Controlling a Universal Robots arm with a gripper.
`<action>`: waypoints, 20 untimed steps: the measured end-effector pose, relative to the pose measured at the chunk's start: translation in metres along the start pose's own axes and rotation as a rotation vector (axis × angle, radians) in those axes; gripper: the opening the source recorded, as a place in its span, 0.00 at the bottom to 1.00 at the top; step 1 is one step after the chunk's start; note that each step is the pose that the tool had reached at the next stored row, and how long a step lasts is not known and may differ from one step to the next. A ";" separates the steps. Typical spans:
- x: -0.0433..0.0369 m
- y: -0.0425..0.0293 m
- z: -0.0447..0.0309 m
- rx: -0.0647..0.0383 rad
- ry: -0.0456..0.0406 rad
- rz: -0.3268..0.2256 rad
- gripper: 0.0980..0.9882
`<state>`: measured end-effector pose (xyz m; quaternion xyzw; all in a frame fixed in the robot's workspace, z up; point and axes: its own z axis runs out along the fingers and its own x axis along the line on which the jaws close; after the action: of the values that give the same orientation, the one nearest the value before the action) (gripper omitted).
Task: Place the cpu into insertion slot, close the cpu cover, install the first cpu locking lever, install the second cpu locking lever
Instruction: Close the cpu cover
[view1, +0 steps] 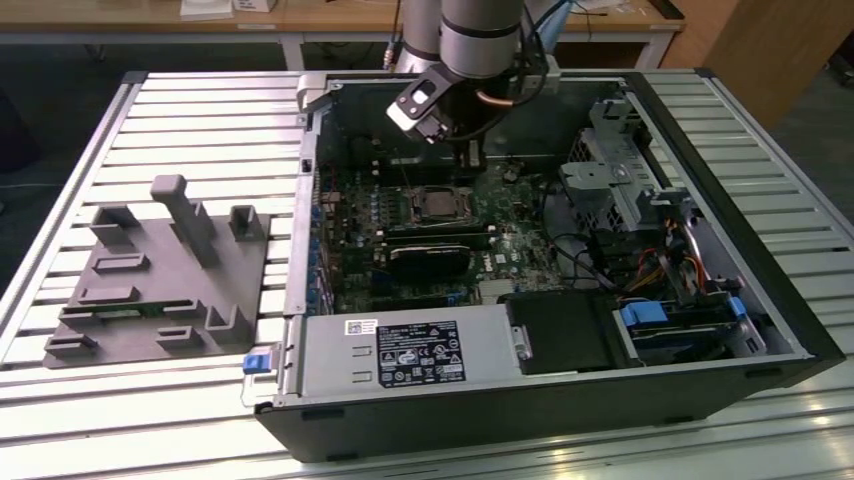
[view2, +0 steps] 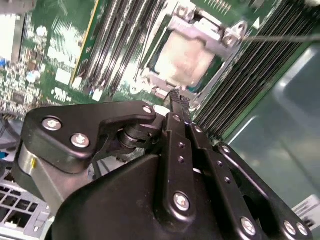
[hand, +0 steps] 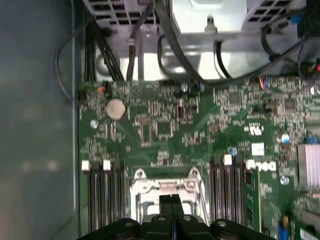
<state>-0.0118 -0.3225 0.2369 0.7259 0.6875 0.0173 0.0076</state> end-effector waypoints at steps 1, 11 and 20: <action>-0.0001 -0.0027 0.0000 0.000 0.0002 0.000 0.01; -0.0012 -0.0199 0.0079 0.000 0.0000 0.000 0.01; -0.0014 -0.0229 0.0109 0.000 0.0000 -0.003 0.01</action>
<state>-0.0344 -0.3225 0.2252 0.7249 0.6886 0.0173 0.0076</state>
